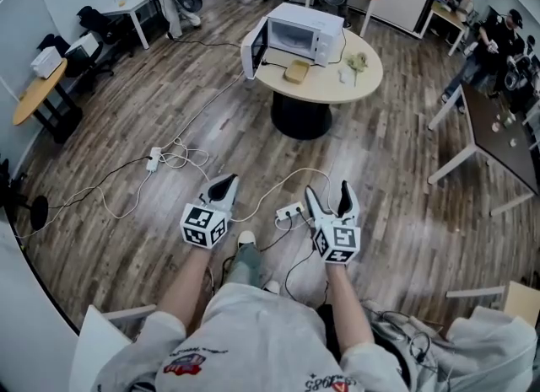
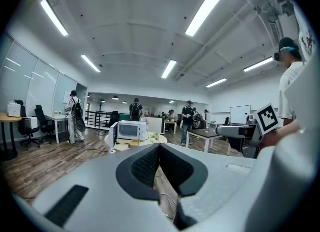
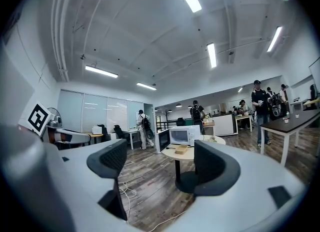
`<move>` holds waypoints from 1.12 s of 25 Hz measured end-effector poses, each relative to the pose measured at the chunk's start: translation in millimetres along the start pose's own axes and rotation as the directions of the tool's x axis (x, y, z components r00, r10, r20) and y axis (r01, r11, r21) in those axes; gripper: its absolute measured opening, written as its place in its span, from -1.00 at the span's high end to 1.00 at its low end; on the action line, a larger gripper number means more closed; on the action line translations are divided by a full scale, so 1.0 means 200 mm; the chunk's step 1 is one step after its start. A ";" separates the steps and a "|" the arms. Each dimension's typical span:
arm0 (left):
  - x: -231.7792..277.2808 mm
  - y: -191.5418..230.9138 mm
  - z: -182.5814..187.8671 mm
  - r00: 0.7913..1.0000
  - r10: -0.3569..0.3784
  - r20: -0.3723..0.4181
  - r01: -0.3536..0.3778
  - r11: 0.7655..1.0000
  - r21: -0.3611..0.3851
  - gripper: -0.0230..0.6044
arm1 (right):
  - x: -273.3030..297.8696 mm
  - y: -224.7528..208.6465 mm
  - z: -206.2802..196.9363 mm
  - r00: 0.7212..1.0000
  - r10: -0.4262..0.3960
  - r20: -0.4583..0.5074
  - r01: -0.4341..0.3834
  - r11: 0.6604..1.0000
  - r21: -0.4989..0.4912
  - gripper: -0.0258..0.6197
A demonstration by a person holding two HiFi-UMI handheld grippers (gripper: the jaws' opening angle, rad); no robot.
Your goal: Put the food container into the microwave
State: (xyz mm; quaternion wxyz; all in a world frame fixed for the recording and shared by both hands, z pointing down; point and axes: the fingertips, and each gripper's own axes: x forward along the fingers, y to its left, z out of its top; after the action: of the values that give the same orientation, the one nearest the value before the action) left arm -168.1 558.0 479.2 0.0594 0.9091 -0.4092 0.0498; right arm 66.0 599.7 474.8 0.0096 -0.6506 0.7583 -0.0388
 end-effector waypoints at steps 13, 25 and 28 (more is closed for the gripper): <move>0.49 0.42 -0.02 1.000 -0.031 0.003 0.031 0.999 -0.029 0.91 | 0.60 -0.08 -0.02 1.000 -0.024 -0.015 0.023 0.999 -0.029 -0.34; 1.07 1.09 0.11 0.996 -0.089 -0.026 0.089 0.996 -0.003 0.91 | 1.47 -0.08 0.03 0.997 -0.071 -0.018 0.070 0.997 -0.030 -0.33; 1.16 1.25 0.12 0.994 -0.104 -0.029 0.104 0.995 0.001 0.91 | 1.65 -0.06 0.00 0.997 -0.081 -0.020 0.080 0.996 -0.026 -0.32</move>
State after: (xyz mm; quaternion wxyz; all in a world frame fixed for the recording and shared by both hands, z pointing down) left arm -201.9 219.6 505.3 0.0665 0.9284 -0.3604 0.0603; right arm 28.2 272.0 487.2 -0.0082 -0.6803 0.7320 -0.0365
